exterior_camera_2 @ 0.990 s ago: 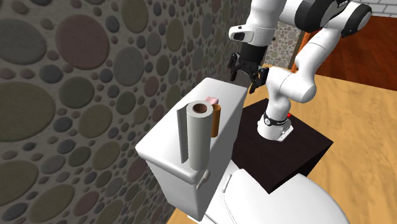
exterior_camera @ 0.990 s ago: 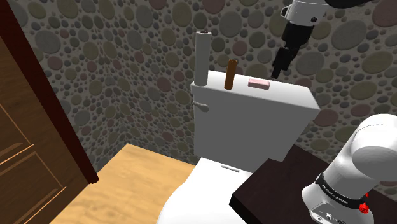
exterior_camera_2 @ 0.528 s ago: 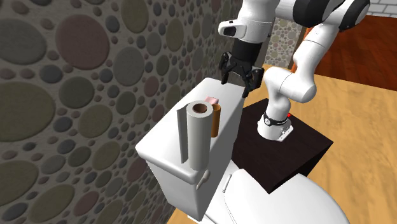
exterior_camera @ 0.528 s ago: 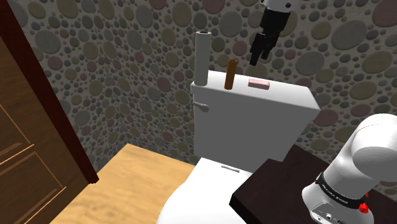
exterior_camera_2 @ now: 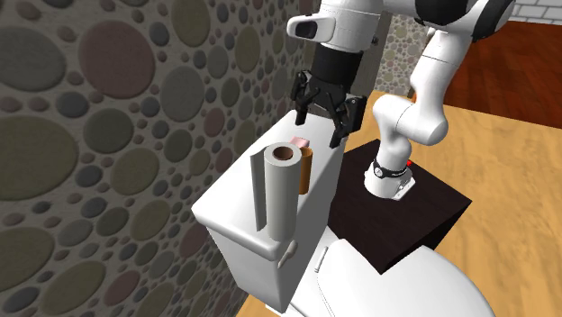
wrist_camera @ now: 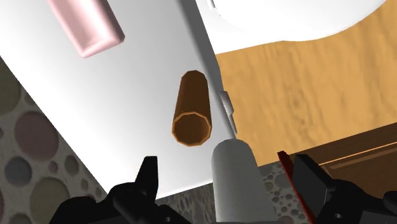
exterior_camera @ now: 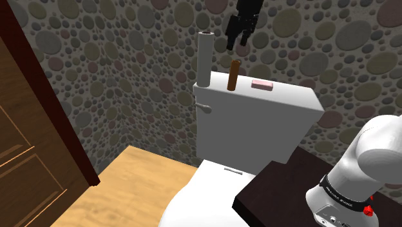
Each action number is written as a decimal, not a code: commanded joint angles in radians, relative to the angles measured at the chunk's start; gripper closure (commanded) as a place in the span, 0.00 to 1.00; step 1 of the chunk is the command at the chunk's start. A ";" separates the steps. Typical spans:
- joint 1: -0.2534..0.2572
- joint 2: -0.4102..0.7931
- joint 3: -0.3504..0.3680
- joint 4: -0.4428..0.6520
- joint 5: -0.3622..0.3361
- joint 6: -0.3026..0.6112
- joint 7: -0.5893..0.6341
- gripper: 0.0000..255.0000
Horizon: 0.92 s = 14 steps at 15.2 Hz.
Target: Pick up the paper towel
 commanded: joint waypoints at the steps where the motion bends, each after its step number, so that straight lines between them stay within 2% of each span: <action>1: 0.003 0.064 0.011 0.078 -0.002 0.000 0.012 0.00; 7: 0.018 0.283 0.048 0.388 -0.027 -0.056 0.055 0.00; 8: 0.020 0.297 0.050 0.410 -0.030 -0.061 0.058 0.00; 14: 0.019 0.264 0.047 0.287 -0.023 0.029 0.055 0.00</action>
